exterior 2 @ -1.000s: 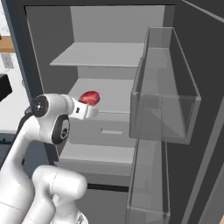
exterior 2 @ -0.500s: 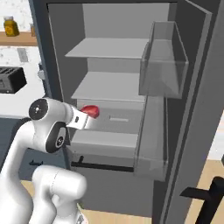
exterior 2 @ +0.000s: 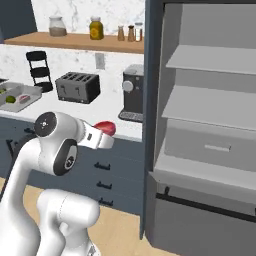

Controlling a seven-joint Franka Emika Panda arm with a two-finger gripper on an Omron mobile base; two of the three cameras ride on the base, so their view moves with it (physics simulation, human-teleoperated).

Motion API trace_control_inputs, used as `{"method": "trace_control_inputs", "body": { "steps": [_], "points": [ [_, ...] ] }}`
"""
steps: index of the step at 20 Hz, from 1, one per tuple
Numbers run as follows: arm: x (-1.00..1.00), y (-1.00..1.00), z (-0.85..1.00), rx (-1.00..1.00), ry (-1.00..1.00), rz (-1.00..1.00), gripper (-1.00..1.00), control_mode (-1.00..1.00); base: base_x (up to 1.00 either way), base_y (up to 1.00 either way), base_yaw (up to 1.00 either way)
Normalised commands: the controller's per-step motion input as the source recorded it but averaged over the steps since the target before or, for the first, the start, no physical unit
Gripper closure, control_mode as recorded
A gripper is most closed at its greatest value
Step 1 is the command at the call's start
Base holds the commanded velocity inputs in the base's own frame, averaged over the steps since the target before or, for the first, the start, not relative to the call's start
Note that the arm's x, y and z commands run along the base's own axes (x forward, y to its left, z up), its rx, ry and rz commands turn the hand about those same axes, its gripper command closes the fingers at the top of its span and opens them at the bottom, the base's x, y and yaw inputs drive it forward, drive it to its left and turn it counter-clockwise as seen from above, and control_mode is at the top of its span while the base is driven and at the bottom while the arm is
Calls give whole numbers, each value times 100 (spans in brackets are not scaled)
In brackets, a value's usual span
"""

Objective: Place one lime and one steak in each tupperware on the nearby counter, to pack two identical lunches.

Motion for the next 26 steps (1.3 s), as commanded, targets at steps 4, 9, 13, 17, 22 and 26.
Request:
{"method": "trace_control_inputs", "body": {
  "steps": [4,9,13,17,22,26],
  "points": [
    [0,0,0,0,0,0,100,100,21,100,29],
    [0,0,0,0,0,0,100,100,64,100,16],
    [0,0,0,0,0,0,100,100,91,100,9],
    [0,0,0,0,0,0,100,100,100,100,3],
    [0,0,0,0,0,0,100,100,66,100,-7],
    [0,0,0,0,0,0,100,100,40,100,-20]
  ]
}}
